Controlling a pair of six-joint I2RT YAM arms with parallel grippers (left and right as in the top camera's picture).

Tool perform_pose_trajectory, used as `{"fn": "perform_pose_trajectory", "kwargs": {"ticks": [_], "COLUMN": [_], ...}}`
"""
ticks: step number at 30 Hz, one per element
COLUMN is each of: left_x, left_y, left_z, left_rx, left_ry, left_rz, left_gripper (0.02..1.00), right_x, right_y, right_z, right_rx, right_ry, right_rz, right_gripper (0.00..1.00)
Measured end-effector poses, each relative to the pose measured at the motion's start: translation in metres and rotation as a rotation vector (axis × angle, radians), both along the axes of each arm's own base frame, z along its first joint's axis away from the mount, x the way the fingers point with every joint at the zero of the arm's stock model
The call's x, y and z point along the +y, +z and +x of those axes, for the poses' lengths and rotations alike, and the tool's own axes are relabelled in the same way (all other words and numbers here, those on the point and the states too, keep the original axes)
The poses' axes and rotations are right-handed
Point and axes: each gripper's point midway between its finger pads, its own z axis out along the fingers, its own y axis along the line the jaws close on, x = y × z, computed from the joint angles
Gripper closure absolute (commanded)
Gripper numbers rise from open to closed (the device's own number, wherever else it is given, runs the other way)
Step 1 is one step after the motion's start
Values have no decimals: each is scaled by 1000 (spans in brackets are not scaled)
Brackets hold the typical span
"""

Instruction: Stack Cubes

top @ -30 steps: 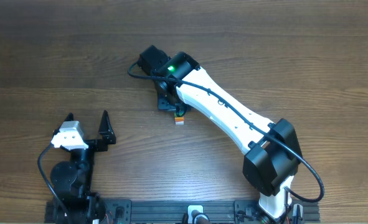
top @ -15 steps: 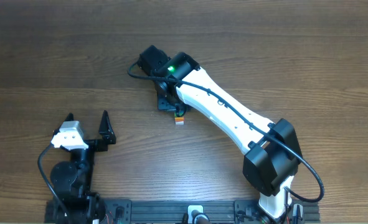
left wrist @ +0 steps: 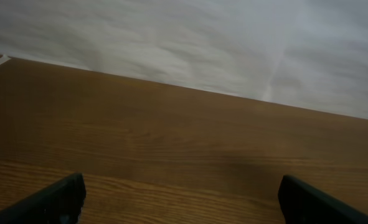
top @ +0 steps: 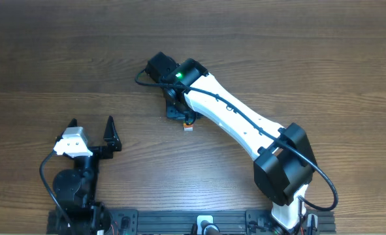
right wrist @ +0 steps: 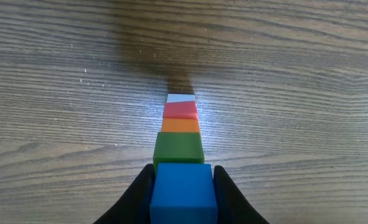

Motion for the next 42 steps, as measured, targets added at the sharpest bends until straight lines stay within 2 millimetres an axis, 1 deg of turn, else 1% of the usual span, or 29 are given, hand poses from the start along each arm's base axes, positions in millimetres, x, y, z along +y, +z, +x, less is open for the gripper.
{"fn": "perform_pose_trajectory", "kwargs": {"ticks": [18, 22, 24, 25, 28, 29, 30, 31, 32, 35, 42], "left_x": [0, 0, 0, 0, 0, 0, 0, 0, 0, 0, 0], "left_y": [0, 0, 0, 0, 0, 0, 0, 0, 0, 0, 0], "left_z": [0, 0, 0, 0, 0, 0, 0, 0, 0, 0, 0], "left_rx": [0, 0, 0, 0, 0, 0, 0, 0, 0, 0, 0], "left_ry": [0, 0, 0, 0, 0, 0, 0, 0, 0, 0, 0], "left_rz": [0, 0, 0, 0, 0, 0, 0, 0, 0, 0, 0], "left_gripper": [18, 18, 18, 18, 18, 18, 18, 18, 18, 18, 18], "right_x": [3, 3, 4, 4, 4, 4, 4, 4, 4, 4, 7], "right_y": [0, -3, -3, -3, -3, -3, -4, -5, -7, -10, -10], "right_z": [1, 1, 1, 1, 1, 2, 2, 2, 2, 1, 3], "right_rx": [-10, -4, -3, -4, -4, -5, -4, -3, 2, 9, 2], "right_ry": [3, 4, 4, 4, 4, 4, 1, 2, 5, 3, 5], "right_rz": [9, 4, 4, 4, 4, 5, 4, 2, -1, -4, 3], "right_gripper": [989, 989, 969, 925, 700, 575, 496, 215, 7, 7, 9]}}
